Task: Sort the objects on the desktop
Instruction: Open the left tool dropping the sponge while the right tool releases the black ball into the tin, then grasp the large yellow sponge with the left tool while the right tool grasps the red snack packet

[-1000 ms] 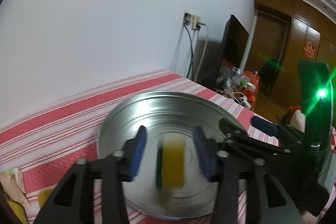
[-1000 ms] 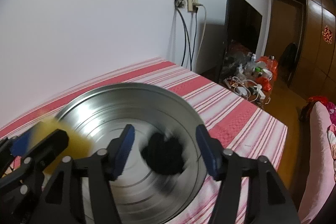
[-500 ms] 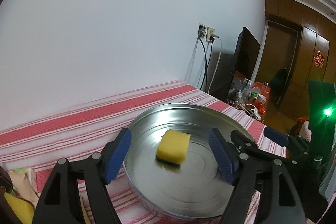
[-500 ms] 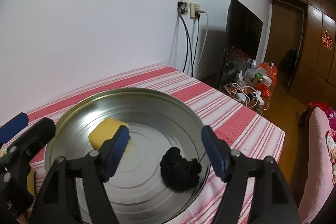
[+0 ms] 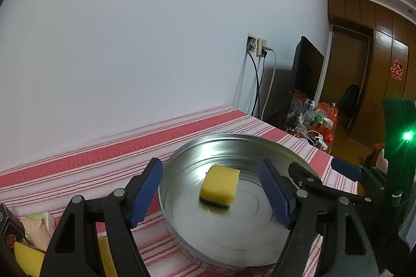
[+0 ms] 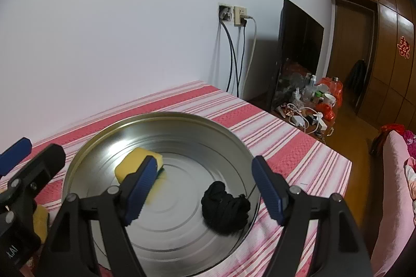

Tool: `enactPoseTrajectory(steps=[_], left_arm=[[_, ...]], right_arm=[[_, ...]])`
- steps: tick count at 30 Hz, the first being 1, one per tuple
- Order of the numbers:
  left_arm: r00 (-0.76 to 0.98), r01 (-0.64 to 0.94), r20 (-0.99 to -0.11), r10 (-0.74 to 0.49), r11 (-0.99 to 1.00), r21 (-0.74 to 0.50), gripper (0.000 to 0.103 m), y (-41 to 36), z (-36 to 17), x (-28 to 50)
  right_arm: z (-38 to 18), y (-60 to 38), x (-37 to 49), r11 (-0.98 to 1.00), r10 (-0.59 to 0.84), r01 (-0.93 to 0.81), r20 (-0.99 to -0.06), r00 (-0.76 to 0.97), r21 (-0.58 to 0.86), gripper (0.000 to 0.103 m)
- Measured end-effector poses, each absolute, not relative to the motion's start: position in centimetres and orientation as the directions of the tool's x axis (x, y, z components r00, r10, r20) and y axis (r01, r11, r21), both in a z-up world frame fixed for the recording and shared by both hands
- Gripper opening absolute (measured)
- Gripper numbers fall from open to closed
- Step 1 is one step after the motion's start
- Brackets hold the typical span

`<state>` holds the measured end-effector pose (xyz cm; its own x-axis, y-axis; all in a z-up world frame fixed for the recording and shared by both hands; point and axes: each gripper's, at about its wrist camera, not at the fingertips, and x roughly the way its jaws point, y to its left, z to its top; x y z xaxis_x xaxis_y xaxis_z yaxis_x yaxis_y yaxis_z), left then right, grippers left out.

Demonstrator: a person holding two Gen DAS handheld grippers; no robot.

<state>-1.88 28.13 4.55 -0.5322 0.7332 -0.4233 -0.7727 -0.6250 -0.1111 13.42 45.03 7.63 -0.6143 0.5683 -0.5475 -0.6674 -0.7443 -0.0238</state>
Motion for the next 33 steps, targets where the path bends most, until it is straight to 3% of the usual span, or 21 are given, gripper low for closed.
enactPoseTrajectory(steps=[18, 24, 29, 33], left_arm=[[-0.587, -0.733, -0.430, 0.686, -0.676, -0.076, 0.078, 25.0, 5.0, 0.2], [-0.664, -0.667, -0.445, 0.601, -0.745, -0.011, 0.078, 21.5, 4.7, 1.2], [-0.699, -0.608, -0.458, 0.550, -0.794, -0.026, 0.078, 16.9, 4.7, 1.4], [-0.770, -0.509, -0.459, 0.444, -0.860, 0.022, 0.088, 11.9, 4.3, 2.1]], right_arm=[[8.4, 42.9, 14.5, -0.790, 0.511, -0.612, -0.534, -0.674, 0.016, 0.079], [8.6, 39.8, 14.5, -0.849, 0.434, -0.527, -0.526, -0.732, 0.032, 0.080], [8.4, 36.0, 14.1, -0.908, 0.346, -0.419, -0.516, -0.783, 0.028, 0.080], [8.3, 32.6, 13.9, -0.955, 0.241, -0.294, -0.503, -0.830, 0.028, 0.080]])
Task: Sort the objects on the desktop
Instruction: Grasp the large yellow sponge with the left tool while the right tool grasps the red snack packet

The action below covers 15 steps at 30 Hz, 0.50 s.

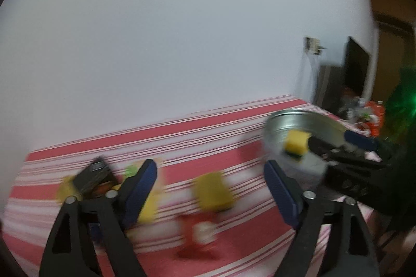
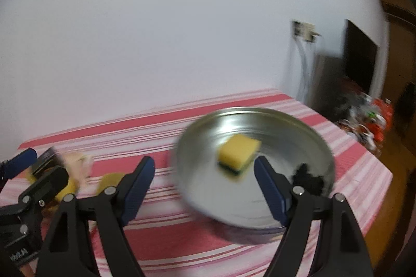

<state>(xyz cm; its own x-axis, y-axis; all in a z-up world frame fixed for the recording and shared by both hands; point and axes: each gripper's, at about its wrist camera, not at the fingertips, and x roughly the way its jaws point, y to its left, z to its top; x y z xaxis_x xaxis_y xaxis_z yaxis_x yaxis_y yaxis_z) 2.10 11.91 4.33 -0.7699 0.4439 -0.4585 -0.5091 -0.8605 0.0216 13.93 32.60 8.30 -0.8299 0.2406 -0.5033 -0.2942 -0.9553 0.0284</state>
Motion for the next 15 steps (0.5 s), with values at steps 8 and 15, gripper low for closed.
enactPoseTrajectory(steps=[8, 15], left_arm=[[-0.820, -0.322, -0.524, 0.228, -0.942, 0.094, 0.088, 3.9, 1.9, 2.4], [-0.784, -0.290, -0.584, 0.209, -0.956, 0.047, 0.088, 1.0, 0.1, 1.9]], right_arm=[[5.7, 25.1, 12.4, -1.000, 0.008, -0.015, -0.582, -0.813, 0.008, 0.078], [3.2, 23.1, 10.7, -0.995, -0.099, 0.051, -0.676, -0.731, 0.090, 0.074]])
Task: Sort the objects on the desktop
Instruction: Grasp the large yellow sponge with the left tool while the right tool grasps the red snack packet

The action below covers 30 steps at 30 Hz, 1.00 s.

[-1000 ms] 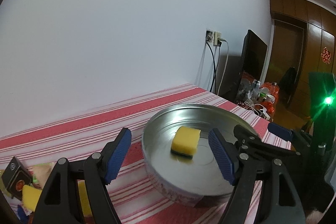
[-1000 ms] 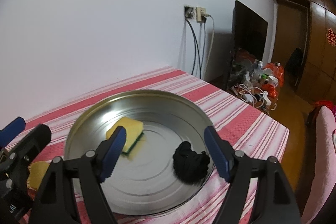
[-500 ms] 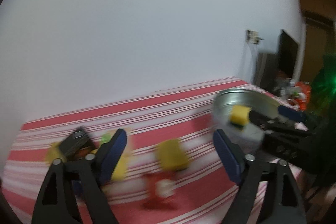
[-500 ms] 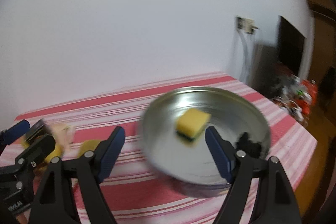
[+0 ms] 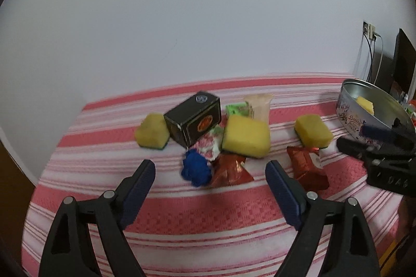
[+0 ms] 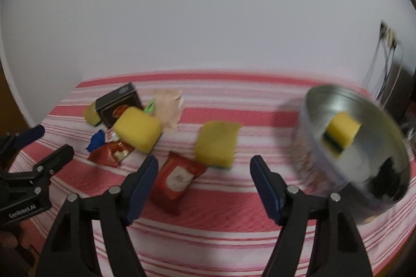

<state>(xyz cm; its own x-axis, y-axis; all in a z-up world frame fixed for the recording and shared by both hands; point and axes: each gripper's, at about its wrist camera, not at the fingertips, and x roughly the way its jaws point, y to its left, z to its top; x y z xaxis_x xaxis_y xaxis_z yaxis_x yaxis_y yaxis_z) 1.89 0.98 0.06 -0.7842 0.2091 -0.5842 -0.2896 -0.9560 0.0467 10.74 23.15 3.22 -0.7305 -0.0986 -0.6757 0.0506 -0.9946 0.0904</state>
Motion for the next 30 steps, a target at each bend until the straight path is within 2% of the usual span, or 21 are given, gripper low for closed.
enactPoseTrajectory(steps=[4, 8, 11, 12, 13, 18, 23, 28, 30], left_arm=[[-0.775, -0.285, -0.590, 0.226, -0.959, 0.008, 0.088, 0.5, -0.1, 1.5], [-0.782, -0.281, -0.585, 0.216, -0.959, 0.022, 0.088, 0.0, 0.1, 1.6], [-0.781, -0.278, -0.587, 0.212, -0.960, 0.022, 0.088, -0.1, 0.1, 1.2], [-0.780, -0.278, -0.588, 0.214, -0.960, 0.020, 0.088, -0.1, 0.1, 0.9], [-0.779, -0.280, -0.589, 0.215, -0.960, 0.020, 0.088, -0.1, 0.2, 0.8], [-0.763, -0.315, -0.596, 0.250, -0.949, 0.005, 0.088, 1.1, 0.5, -0.3], [-0.743, -0.374, -0.603, 0.290, -0.927, 0.015, 0.088, 4.3, 0.7, -1.7], [-0.697, -0.400, -0.668, 0.261, -0.914, 0.061, 0.088, 8.5, -1.0, -5.0], [-0.689, -0.382, -0.695, 0.208, -0.918, 0.105, 0.088, 9.8, -2.1, -6.3]], right_arm=[[1.0, 21.0, 8.9, -0.995, -0.096, 0.059, -0.746, -0.659, 0.076, 0.072], [-0.7, 19.4, 6.8, -0.996, -0.085, 0.066, -0.800, -0.594, 0.057, 0.068], [-1.8, 18.6, 5.8, -0.997, -0.065, 0.071, -0.822, -0.566, 0.030, 0.054], [-2.1, 18.7, 5.8, -0.997, -0.068, 0.076, -0.827, -0.558, 0.030, 0.044], [-2.1, 18.6, 6.0, -0.996, -0.061, 0.082, -0.819, -0.570, 0.017, 0.042], [-1.6, 20.3, 7.0, -0.991, -0.122, 0.112, -0.808, -0.576, 0.070, 0.040], [0.8, 22.9, 9.3, -0.995, -0.104, 0.076, -0.749, -0.655, 0.071, 0.040], [2.9, 24.1, 10.6, -0.999, -0.036, 0.010, -0.686, -0.727, 0.042, 0.041], [2.9, 24.7, 10.7, -0.999, -0.028, 0.002, -0.678, -0.735, 0.038, 0.041]])
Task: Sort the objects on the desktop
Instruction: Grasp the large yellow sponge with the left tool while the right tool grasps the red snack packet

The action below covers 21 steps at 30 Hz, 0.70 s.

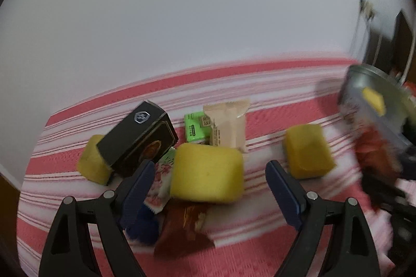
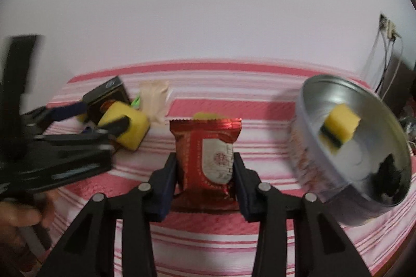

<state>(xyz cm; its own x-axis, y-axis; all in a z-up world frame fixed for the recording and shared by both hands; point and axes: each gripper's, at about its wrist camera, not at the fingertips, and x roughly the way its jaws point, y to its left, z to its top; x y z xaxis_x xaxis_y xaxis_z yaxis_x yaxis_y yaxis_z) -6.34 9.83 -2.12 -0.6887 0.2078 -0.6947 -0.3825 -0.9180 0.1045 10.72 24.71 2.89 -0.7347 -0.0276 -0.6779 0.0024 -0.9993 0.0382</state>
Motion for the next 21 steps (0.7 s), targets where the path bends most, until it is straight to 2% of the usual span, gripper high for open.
enactPoseTrajectory(steps=[5, 7, 12, 21], left_arm=[[-0.646, -0.359, -0.751, 0.138, -0.923, 0.139, 0.087, 10.9, -5.3, -8.6], [-0.670, -0.338, -0.730, 0.133, -0.930, 0.142, 0.073, 10.5, -5.5, -8.6], [-0.677, -0.334, -0.717, 0.168, -0.937, 0.097, 0.072, 9.3, -5.0, -8.5], [-0.739, -0.342, -0.626, 0.250, -0.939, 0.028, 0.072, 7.6, -0.8, -3.7]], right_arm=[[2.3, 24.8, 10.5, -0.998, -0.048, 0.011, -0.698, -0.714, 0.058, 0.041], [2.2, 24.9, 10.4, -0.998, -0.056, 0.025, -0.699, -0.713, 0.055, 0.041], [2.0, 25.0, 10.3, -0.998, -0.063, 0.025, -0.703, -0.708, 0.064, 0.041], [3.0, 24.2, 11.0, -0.999, -0.031, 0.018, -0.678, -0.735, 0.027, 0.041]])
